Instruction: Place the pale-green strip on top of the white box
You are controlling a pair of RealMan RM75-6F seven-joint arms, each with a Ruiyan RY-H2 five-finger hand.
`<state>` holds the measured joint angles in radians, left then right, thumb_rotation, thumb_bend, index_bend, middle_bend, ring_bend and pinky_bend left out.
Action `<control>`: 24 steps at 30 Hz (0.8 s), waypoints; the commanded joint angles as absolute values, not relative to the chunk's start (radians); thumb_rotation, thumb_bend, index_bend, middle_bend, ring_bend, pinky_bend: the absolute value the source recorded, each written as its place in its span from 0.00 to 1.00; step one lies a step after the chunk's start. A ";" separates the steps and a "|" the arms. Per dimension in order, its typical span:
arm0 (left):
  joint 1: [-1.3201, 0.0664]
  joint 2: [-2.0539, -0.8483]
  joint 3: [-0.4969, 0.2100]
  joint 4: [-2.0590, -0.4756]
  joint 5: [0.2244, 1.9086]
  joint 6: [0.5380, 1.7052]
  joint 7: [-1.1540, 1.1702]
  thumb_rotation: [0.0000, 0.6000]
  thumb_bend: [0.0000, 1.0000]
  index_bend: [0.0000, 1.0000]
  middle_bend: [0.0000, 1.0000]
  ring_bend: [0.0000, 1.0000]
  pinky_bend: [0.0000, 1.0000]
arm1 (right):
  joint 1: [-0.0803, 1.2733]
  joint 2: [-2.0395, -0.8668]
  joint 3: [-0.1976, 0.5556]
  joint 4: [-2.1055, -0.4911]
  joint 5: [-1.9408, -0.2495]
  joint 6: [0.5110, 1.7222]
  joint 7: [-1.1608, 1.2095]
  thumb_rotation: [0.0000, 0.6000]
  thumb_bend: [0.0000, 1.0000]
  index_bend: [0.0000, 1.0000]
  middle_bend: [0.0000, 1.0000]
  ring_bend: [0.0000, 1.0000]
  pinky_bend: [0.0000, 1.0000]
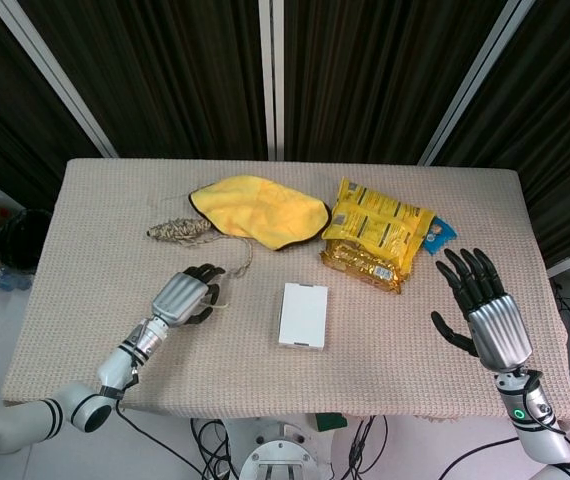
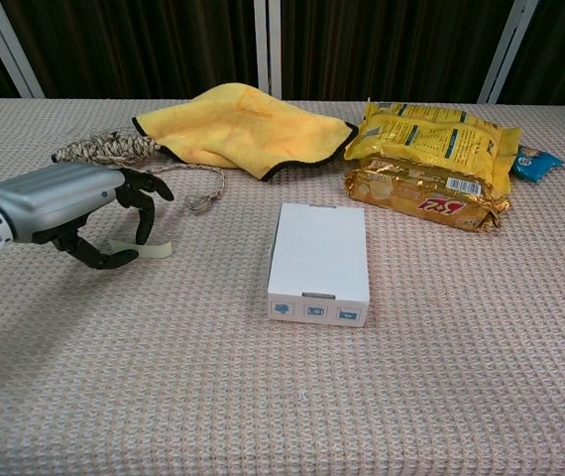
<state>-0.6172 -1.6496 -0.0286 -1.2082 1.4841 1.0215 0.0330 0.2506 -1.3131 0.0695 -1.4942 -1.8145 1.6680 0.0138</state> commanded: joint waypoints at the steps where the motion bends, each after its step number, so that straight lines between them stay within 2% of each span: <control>1: -0.618 -1.650 -0.028 -1.208 1.483 1.020 0.033 1.00 0.33 0.55 0.18 0.15 0.28 | 0.251 -1.313 0.069 -1.493 -1.814 1.666 0.015 1.00 0.32 0.00 0.00 0.00 0.00; 24: -0.624 -1.656 -0.031 -1.201 1.462 0.998 0.048 1.00 0.33 0.59 0.19 0.15 0.28 | 0.252 -1.312 0.068 -1.489 -1.807 1.660 0.021 1.00 0.32 0.00 0.00 0.00 0.00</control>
